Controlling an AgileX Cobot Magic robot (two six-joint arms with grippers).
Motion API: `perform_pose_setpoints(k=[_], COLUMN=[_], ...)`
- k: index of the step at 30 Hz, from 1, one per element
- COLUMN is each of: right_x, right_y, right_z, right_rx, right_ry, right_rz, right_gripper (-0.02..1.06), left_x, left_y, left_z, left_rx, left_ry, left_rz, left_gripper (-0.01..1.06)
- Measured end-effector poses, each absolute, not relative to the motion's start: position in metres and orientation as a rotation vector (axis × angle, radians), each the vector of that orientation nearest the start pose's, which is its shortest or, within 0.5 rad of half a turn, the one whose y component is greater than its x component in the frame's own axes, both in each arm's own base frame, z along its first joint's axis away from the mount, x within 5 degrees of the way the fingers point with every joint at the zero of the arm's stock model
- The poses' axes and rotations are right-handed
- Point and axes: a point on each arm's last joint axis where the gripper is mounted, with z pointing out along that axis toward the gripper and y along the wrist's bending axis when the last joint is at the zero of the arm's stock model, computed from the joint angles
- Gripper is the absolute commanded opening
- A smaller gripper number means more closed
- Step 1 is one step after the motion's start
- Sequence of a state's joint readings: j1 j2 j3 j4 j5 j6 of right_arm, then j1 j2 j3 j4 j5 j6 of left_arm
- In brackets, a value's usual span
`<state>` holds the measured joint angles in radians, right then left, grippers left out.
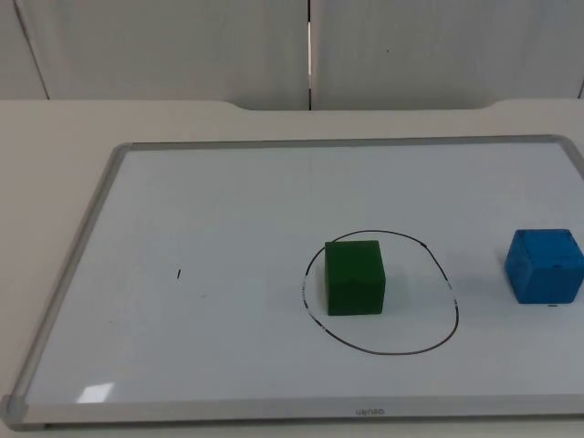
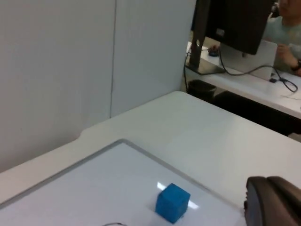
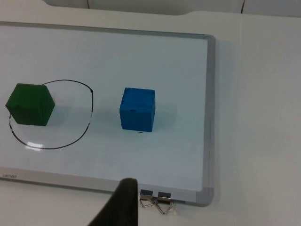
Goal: Push the two cubes into the marked area.
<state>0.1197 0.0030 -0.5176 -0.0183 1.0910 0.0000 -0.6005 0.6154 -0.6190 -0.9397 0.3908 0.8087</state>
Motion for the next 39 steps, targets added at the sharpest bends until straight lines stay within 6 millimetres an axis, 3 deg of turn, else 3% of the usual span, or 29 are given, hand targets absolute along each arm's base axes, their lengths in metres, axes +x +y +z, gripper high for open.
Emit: perform_pose_setpoints(k=[10,29,39], right_x=[-0.008,-0.008,-0.008], right_y=[-0.002,-0.002,-0.002], right_z=[0.280,0.280,0.280], right_rx=[-0.122,-0.122,-0.122], right_ry=[2.057,2.057,2.057], right_rz=[0.052,0.052,0.052], right_gripper=[1.05,1.05,1.05], left_x=[0.060,-0.015,-0.012], left_y=[-0.075,-0.003,0.000], left_z=[0.340,0.322,0.299], left_rx=[0.770,0.637,0.625], left_ry=[1.747,1.736,1.860], left_rz=[-0.703,-0.526,-0.470], left_gripper=[0.00,0.00,0.00])
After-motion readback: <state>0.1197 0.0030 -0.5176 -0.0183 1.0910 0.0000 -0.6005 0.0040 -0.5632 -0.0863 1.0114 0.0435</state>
